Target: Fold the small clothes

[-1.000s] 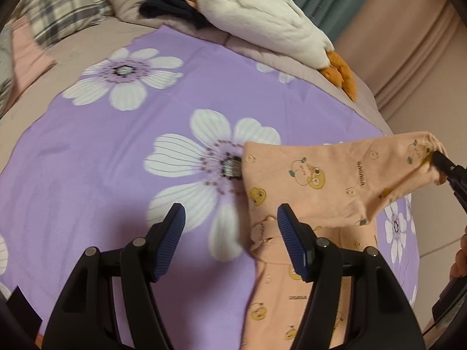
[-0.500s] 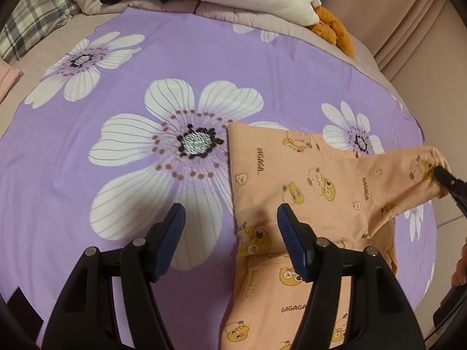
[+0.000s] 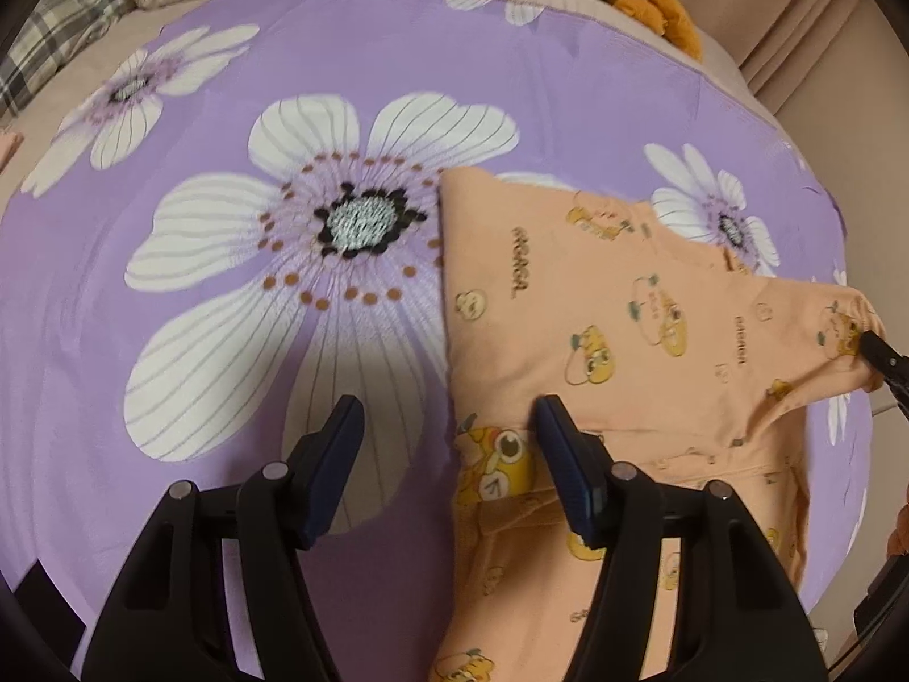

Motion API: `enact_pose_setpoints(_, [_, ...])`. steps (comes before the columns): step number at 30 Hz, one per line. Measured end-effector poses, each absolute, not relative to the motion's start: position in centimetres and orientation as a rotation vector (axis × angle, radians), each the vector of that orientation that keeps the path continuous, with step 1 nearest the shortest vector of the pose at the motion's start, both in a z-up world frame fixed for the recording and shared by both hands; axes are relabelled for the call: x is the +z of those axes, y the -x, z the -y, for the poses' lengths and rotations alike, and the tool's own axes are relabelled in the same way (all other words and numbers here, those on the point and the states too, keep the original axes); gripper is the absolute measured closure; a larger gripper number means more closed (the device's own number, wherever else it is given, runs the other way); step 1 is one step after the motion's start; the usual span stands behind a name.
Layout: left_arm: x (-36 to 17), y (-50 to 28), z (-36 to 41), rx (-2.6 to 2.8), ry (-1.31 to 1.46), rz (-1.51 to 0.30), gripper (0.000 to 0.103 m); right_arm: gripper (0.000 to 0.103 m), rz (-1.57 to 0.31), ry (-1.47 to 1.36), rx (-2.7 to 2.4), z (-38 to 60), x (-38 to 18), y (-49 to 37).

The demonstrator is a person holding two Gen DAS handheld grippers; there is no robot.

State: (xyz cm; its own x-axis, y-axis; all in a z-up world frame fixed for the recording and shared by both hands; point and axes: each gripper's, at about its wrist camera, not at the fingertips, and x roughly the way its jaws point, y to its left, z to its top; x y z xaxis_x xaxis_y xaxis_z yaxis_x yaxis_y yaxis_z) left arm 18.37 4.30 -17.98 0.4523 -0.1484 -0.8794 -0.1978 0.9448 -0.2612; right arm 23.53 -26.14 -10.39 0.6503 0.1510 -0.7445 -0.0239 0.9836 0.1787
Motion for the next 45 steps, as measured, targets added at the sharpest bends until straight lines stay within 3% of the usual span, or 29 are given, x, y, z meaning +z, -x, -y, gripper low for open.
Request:
enact_pose_setpoints(24, [-18.7, -18.5, -4.7, 0.043, 0.361, -1.113, 0.037, 0.093, -0.99, -0.195, 0.003, 30.0, -15.1, -24.2])
enact_pose_setpoints(34, [-18.5, -18.0, -4.8, 0.054, 0.355, -1.101, 0.037, 0.069, -1.006, -0.281, 0.009, 31.2, -16.5, -22.5])
enact_pose_setpoints(45, [-18.5, -17.2, -4.9, 0.05, 0.356, -1.101, 0.037, 0.068, -1.004, -0.288, 0.026, 30.4, -17.3, -21.8])
